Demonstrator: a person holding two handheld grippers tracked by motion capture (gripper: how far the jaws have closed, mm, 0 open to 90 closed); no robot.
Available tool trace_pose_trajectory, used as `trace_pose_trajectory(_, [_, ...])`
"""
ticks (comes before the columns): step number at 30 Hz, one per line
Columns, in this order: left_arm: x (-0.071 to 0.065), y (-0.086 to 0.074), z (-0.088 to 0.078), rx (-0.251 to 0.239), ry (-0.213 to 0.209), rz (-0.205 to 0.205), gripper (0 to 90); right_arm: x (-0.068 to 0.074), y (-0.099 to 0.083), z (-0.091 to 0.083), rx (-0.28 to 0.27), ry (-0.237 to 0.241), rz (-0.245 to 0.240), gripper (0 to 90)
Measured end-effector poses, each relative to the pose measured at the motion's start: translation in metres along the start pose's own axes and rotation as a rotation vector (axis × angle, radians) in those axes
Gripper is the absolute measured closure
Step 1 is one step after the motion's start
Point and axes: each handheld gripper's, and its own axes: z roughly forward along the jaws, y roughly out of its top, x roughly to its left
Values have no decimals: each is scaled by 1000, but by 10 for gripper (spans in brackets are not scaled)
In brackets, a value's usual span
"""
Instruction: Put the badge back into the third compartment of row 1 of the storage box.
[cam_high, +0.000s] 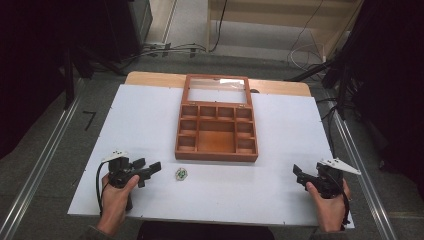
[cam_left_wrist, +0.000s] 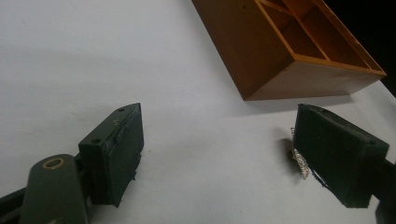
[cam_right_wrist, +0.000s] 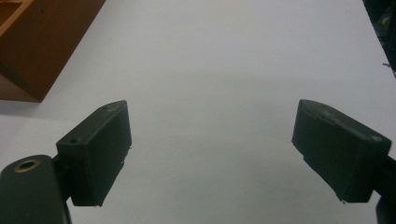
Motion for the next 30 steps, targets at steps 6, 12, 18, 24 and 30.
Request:
trace_pose_trajectory(6, [-2, -1, 2, 5, -12, 3, 182, 1, 0, 0, 2, 3, 0, 106])
trace_pose_trajectory(12, [-8, -2, 6, 20, -31, 19, 202, 1, 0, 0, 1, 3, 0, 106])
trace_pose_trajectory(18, [-16, -3, 11, 36, -64, 36, 249, 1, 0, -1, 1, 7, 2, 108])
trace_pose_trajectory(24, [-21, -4, 15, 54, -106, 34, 345, 1, 0, -1, 1, 5, 3, 111])
trace_pose_trajectory(30, [-25, -4, 19, 74, -148, 33, 463, 2, 0, -1, 2, 6, 2, 113])
